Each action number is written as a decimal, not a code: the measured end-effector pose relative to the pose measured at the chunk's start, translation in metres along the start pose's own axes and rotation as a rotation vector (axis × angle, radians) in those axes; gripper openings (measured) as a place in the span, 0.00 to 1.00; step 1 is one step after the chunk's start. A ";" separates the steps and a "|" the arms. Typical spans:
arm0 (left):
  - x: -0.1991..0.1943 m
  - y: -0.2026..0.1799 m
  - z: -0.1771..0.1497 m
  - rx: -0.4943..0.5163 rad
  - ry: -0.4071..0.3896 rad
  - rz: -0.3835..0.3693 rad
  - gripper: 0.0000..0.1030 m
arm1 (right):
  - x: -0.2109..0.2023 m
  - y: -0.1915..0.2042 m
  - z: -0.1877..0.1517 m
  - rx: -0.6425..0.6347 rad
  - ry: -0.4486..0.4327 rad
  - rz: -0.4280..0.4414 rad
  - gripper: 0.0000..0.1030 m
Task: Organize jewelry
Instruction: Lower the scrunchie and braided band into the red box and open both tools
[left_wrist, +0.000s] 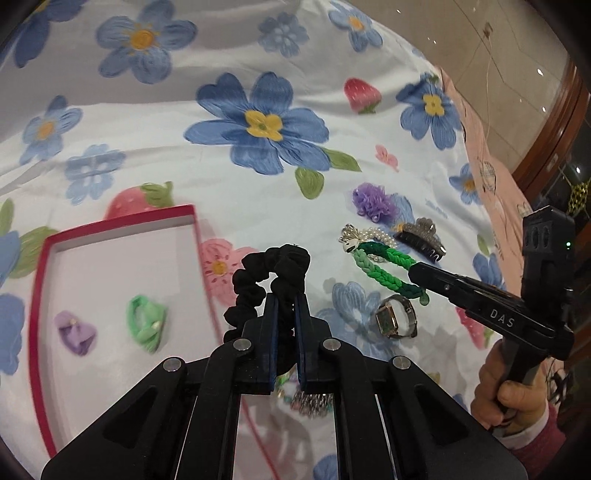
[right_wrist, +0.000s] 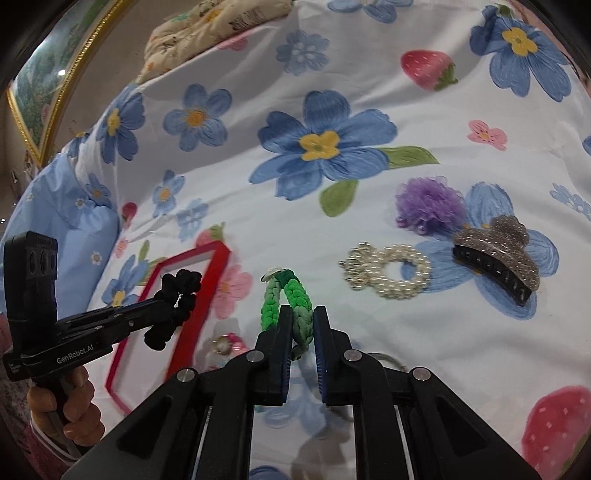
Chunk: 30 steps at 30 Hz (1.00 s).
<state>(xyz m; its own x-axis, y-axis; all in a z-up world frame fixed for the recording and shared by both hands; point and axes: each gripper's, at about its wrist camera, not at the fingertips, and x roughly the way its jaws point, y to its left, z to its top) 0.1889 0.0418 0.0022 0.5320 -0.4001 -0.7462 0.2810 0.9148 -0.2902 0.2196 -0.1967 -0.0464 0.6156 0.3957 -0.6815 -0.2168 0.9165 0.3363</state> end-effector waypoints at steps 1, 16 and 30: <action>-0.007 0.004 -0.003 -0.012 -0.010 0.003 0.06 | -0.001 0.004 -0.001 -0.001 -0.003 0.008 0.10; -0.066 0.072 -0.044 -0.162 -0.082 0.098 0.06 | 0.005 0.075 -0.011 -0.070 0.016 0.129 0.10; -0.064 0.120 -0.063 -0.214 -0.054 0.201 0.06 | 0.058 0.144 -0.022 -0.095 0.096 0.208 0.10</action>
<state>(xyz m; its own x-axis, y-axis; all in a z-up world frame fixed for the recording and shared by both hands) 0.1381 0.1809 -0.0222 0.6036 -0.2071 -0.7699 -0.0060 0.9645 -0.2642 0.2079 -0.0405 -0.0516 0.4769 0.5757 -0.6642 -0.4044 0.8146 0.4157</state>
